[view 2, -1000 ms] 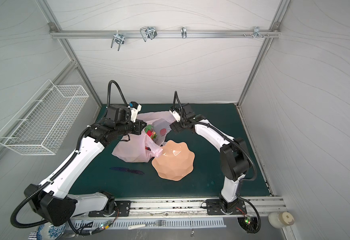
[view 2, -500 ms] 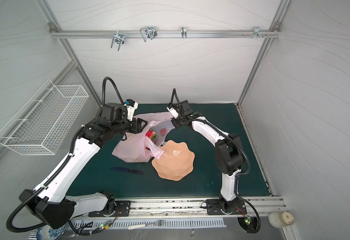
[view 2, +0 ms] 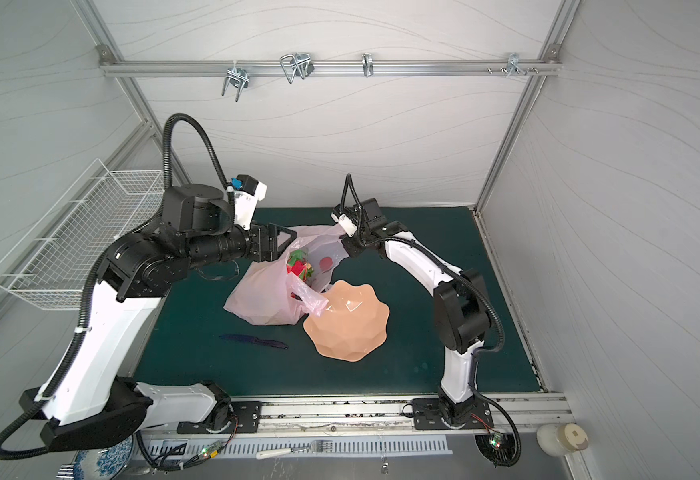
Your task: Place the fruits into the plastic bag
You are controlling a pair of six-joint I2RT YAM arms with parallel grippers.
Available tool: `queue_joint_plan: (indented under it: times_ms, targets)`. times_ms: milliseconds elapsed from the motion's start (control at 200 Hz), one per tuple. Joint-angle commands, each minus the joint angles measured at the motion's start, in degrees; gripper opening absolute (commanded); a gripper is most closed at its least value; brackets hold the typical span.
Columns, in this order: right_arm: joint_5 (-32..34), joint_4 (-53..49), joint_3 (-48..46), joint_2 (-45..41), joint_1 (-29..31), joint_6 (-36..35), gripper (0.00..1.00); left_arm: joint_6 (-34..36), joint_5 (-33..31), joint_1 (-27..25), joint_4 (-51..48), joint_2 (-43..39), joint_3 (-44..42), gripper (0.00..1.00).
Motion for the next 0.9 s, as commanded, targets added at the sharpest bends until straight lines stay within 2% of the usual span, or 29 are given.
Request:
queue_joint_plan:
  times_ms: [0,150,225,305,555,710,895]
  targets:
    - [-1.0,-2.2,0.9,-2.3,-0.3,-0.3,0.0,-19.0,2.4,-2.7,-6.9,-2.1,-7.3,0.73]
    - [-1.3,-2.9,1.0,-2.1,-0.5,-0.3,0.0,-35.7,2.5,-8.5,-0.6,-7.1,-20.0,0.73]
    - [-1.5,-3.1,0.9,-2.1,-0.6,0.0,0.0,-41.5,0.2,-11.9,3.0,-7.8,-24.4,0.74]
    - [-1.8,-3.3,0.9,-2.1,-0.5,0.3,0.0,-46.0,-0.1,-12.8,5.8,-7.4,-28.8,0.75]
    - [-2.8,-3.1,0.9,-2.2,-0.5,1.5,0.0,-51.6,-4.9,-14.0,12.1,-4.1,-33.4,0.78]
    - [-3.6,-3.1,1.0,-2.0,-0.5,2.5,0.0,-54.4,-4.7,-14.5,17.8,-1.4,-36.3,0.78]
    - [-3.9,-3.1,0.5,-2.4,-0.4,3.2,0.0,-56.1,-5.0,-14.5,18.4,1.1,-37.6,0.76]
